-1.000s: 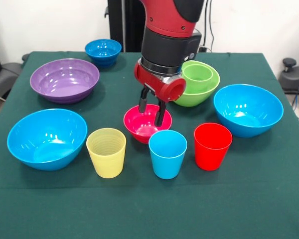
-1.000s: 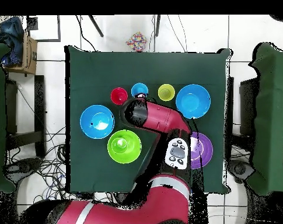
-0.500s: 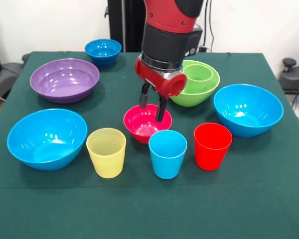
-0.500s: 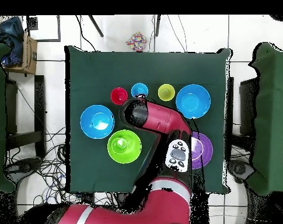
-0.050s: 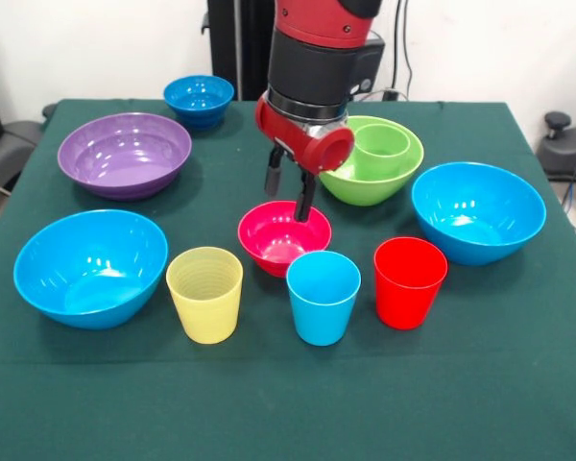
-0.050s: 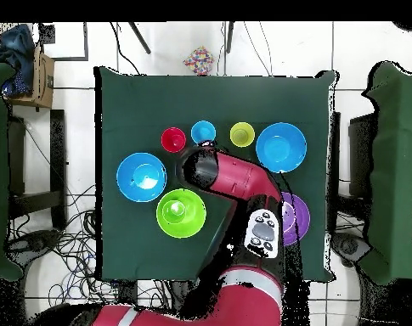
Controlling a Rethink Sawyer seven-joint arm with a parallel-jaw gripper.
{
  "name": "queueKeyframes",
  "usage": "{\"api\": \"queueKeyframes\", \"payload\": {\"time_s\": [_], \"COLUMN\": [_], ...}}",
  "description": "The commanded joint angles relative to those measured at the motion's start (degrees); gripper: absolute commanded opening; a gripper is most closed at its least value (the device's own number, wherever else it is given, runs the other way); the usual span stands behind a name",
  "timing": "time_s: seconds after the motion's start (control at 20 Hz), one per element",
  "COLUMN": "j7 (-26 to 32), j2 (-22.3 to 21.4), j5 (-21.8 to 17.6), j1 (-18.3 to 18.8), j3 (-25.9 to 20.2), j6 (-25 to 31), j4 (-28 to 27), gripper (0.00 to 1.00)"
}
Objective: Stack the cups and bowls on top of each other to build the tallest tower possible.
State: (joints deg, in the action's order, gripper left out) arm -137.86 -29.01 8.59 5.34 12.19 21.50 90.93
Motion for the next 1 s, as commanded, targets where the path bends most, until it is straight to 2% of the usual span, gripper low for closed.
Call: {"api": "queueKeyframes", "payload": {"time_s": [0.05,0.3,0.65,1.0], "j7": [-1.57,-2.61,-1.71,-3.34], "j2": [1.64,3.3,5.52,6.96], "j5": [-1.47,-2.55,-2.68,-2.59], "j1": [1.79,-1.19,0.66,-1.38], "j3": [-4.99,-0.97,-2.98,-1.25], "j6": [4.0,6.49,1.92,1.41], "j4": [3.53,1.08,3.0,2.29], "gripper": [1.0,1.0,1.0,1.0]}}
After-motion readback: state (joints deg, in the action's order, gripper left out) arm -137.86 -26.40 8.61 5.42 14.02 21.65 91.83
